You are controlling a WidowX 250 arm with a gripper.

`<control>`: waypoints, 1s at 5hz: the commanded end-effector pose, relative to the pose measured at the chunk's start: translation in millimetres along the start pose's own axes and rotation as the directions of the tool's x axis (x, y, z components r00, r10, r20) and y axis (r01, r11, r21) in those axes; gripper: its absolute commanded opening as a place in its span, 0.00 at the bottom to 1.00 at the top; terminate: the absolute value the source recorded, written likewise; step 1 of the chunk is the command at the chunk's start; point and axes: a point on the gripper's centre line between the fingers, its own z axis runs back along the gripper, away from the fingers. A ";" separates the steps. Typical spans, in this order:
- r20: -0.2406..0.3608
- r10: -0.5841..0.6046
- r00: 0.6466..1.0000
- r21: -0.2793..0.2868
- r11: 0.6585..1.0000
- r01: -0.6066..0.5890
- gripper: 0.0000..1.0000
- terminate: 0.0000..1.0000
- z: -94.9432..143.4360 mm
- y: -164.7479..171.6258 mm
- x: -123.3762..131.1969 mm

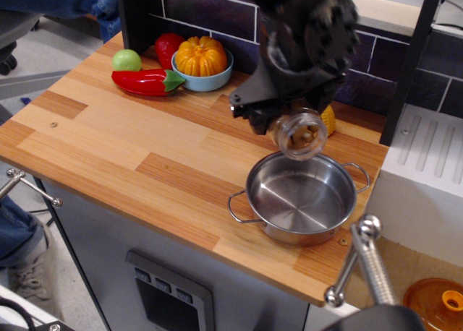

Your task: Pour almonds in pot

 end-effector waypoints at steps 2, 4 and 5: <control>0.396 -0.048 0.917 -0.072 0.994 0.083 0.00 0.00 5.1 -11.6 3.8; 0.599 -0.021 0.800 -0.087 0.992 0.091 0.00 0.00 3.1 -20.8 10.3; 0.679 -0.006 0.734 -0.126 0.984 0.125 0.00 0.00 8.9 -19.8 9.9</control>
